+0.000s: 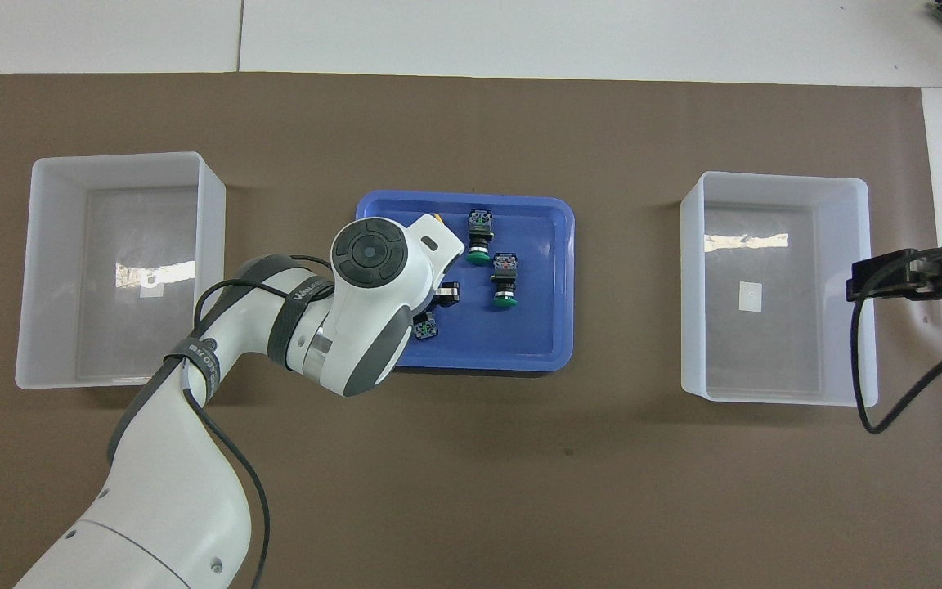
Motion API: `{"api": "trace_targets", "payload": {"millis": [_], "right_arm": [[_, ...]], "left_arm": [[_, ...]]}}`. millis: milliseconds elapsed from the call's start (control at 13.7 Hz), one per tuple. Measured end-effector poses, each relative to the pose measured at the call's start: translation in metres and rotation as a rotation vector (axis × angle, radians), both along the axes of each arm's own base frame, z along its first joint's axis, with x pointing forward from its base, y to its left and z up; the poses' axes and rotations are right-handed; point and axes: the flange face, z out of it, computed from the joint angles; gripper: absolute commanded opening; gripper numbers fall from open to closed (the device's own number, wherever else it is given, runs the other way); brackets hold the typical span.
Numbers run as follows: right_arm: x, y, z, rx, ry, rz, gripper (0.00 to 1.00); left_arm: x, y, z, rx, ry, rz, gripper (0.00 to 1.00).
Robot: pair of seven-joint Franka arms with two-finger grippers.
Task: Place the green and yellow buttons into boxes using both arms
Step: 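Lift the yellow button with the left gripper over the nearby clear bin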
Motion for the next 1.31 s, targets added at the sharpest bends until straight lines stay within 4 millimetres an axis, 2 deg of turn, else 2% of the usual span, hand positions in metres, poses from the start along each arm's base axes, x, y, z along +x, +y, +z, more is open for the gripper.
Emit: {"api": "trace_targets", "payload": {"millis": [437,582,801,1019,1165,1310], "right_arm": [[0.001,-0.002,0.000,0.001,-0.027,-0.003,1.00],[0.001,-0.004,0.000,0.001,-0.027,-0.007,1.00],[0.002,-0.004,0.001,0.001,-0.039,-0.007,1.00],[0.006,-0.004,0.003,0.002,-0.071,-0.006,1.00],[0.007,-0.004,0.001,0.002,-0.081,-0.006,1.00],[0.007,-0.004,0.000,0.002,-0.078,-0.006,1.00]], "left_arm": [[0.005,0.004,0.005,-0.002,-0.010,0.008,0.00],[0.015,0.007,0.018,-0.014,-0.027,0.024,0.00],[0.044,0.026,0.056,-0.034,-0.041,0.073,0.00],[0.080,0.075,0.107,-0.045,-0.014,0.119,0.00],[0.102,0.128,0.145,-0.065,0.016,0.098,0.00],[0.117,0.185,0.160,-0.064,0.031,0.056,0.00]]}}
